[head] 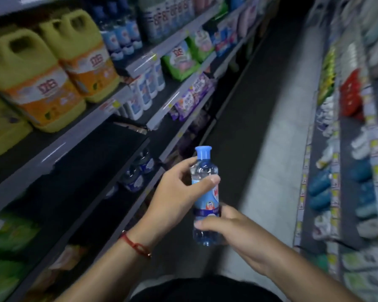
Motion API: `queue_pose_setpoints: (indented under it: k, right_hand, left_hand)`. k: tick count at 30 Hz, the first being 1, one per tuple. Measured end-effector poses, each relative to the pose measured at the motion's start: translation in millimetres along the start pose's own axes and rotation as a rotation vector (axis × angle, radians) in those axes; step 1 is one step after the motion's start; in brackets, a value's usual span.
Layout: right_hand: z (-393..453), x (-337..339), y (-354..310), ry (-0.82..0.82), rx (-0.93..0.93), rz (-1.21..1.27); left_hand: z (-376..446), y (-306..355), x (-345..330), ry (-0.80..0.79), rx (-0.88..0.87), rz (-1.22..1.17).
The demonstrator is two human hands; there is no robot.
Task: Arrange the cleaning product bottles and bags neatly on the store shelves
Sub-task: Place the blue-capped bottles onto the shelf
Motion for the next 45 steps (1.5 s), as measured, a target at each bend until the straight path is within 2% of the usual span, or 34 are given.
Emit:
queue_pose_setpoints:
  k: [6,14,20,28,33,38,41,45]
  right_hand:
    - [9,36,-13,0.103,0.029,0.066]
    - [41,95,-57,0.173,0.009,0.004]
    - [115,143,-127,0.267,0.019,-0.264]
    - [234,192,-225,0.390,0.098,-0.720]
    - [283,212,-270,0.327,0.146,-0.787]
    - [336,235,-320,0.116,0.156,-0.782]
    - [369,243,-356,0.008,0.210,-0.815]
    - [416,242,-405,-0.130,0.324,-0.809]
  left_hand:
    - [48,15,-24,-0.099,-0.040,0.228]
    - [128,7,1,-0.190,-0.058,0.010]
    - [213,0,68,-0.064,-0.041,-0.168]
    - [305,7,167,0.016,-0.052,-0.011]
    - [350,26,199,0.131,-0.114,0.253]
    - [385,48,221,0.306,-0.122,0.644]
    - [400,61,233,0.449,-0.020,0.815]
    - [407,78,241,0.644,0.162,0.920]
Point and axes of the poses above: each hand's wrist, its own z-axis towards the middle knuckle, its own x-axis out of the back of the hand, y = z × x, the point moved 3 cm from there along z, towards the middle knuckle, and after that the axes turned 13 degrees about -y, right-handed, at the moved point
